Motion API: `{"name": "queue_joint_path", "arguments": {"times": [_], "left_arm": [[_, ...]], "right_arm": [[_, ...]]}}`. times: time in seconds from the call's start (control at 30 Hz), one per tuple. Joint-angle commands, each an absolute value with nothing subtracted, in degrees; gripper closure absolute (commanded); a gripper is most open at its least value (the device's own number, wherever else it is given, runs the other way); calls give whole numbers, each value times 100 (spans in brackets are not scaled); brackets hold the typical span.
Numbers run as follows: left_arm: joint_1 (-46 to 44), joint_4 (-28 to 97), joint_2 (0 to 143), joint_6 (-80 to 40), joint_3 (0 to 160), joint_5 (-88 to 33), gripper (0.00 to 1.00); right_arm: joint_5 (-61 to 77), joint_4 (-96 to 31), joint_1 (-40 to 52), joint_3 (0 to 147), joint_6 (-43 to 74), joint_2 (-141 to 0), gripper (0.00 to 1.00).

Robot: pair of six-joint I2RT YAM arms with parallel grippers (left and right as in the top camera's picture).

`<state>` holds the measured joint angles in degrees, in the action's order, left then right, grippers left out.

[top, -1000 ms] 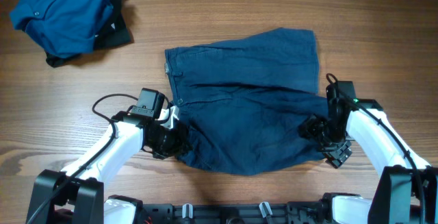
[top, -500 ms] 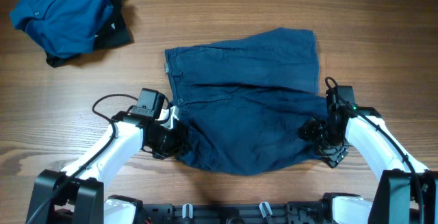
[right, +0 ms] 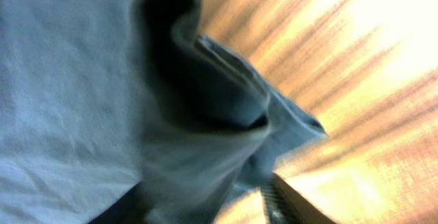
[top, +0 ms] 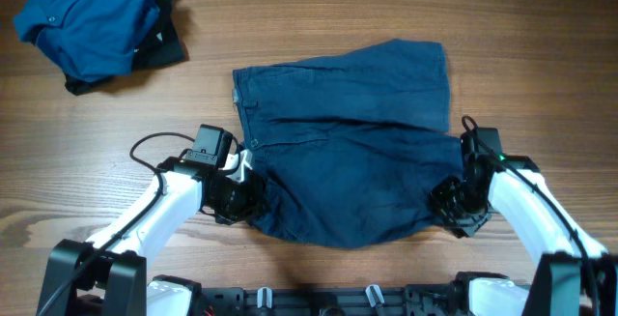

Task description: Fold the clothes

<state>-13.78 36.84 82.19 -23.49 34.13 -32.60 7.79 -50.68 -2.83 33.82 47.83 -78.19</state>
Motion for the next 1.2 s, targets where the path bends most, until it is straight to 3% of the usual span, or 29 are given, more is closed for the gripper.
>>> {"name": "queue_joint_path", "arguments": {"times": [0.0,0.1,0.2,0.23,0.3,0.5,0.9,1.17], "left_arm": [[-1398,3680,8263,-2425,3474,-3186,94],[-1398,3680,8263,-2425,3474,-3186,94],[-1398,3680,8263,-2425,3474,-3183,94],[-1398,3680,8263,-2425,3474,-3183,94],[-1398,3682,8263,-2425,3474,-3183,94],[-1398,3684,8263,-2423,3474,-3186,94],[-1398,3752,8263,-2285,3474,-3183,94],[-1398,3767,8263,-2285,3474,-3186,94]], "right_arm": [[908,-5323,-270,3507,4744,-7072,71],[906,-5561,-270,3623,4646,-6617,92],[882,-5778,-270,3645,4646,-6189,96],[858,-5813,-270,3645,4644,-6123,95],[725,-5983,-272,3642,4786,-5999,71],[628,-6147,-272,3590,5363,-5979,47],[587,-6001,-276,3286,6309,-6346,53],[132,-5911,-718,3286,6254,-6431,49]]}}
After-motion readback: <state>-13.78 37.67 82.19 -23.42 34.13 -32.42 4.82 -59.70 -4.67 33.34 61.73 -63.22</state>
